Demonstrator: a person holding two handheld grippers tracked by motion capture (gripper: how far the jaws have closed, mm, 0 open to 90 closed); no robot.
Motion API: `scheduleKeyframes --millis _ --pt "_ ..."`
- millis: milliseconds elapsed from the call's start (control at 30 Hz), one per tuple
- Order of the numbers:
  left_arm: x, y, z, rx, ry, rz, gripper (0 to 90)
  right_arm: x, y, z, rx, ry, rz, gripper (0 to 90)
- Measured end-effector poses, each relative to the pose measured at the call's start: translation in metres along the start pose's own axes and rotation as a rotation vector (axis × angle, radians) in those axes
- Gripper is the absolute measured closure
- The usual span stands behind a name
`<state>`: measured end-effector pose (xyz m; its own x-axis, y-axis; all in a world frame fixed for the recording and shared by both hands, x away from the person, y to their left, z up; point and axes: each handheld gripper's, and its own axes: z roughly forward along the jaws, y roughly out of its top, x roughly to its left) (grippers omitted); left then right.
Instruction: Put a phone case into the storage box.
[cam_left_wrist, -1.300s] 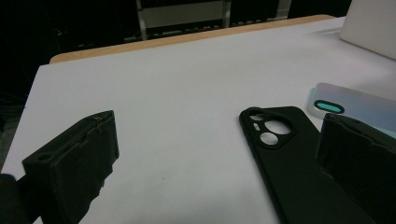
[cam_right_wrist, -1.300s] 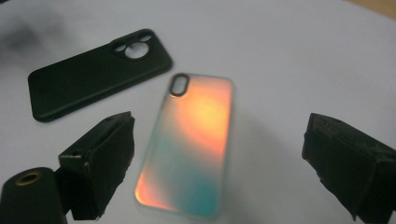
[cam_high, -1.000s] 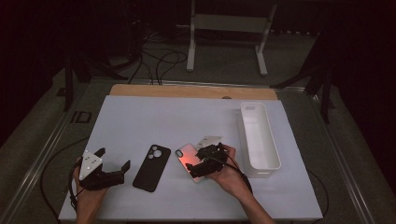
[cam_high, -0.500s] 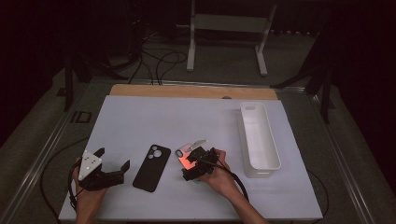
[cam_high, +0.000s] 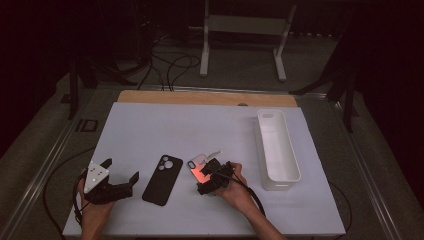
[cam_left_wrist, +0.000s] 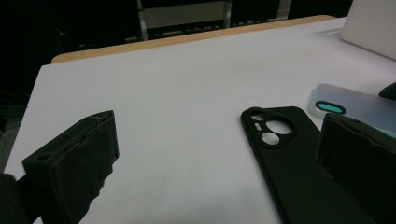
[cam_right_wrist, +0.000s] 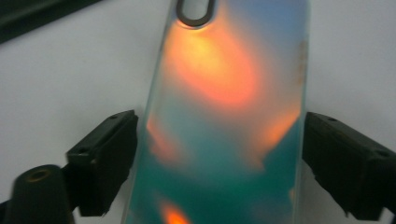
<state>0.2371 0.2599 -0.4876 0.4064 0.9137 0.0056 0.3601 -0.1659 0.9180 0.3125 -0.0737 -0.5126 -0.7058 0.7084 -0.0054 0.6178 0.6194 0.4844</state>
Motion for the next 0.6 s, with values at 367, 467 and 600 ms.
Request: scheduleKeyframes --millis 367,467,600 --pt "0.000 0.000 0.000 0.005 0.002 -0.001 0.1 0.001 0.001 -0.002 0.012 -0.003 0.022 16.8" --pt "0.000 0.000 0.000 0.007 0.001 -0.002 0.1 0.000 0.001 -0.005 0.001 -0.004 0.025 16.9" --pt "-0.003 0.002 0.001 0.007 -0.009 -0.003 0.1 -0.005 0.001 -0.015 -0.049 0.012 0.059 16.9"
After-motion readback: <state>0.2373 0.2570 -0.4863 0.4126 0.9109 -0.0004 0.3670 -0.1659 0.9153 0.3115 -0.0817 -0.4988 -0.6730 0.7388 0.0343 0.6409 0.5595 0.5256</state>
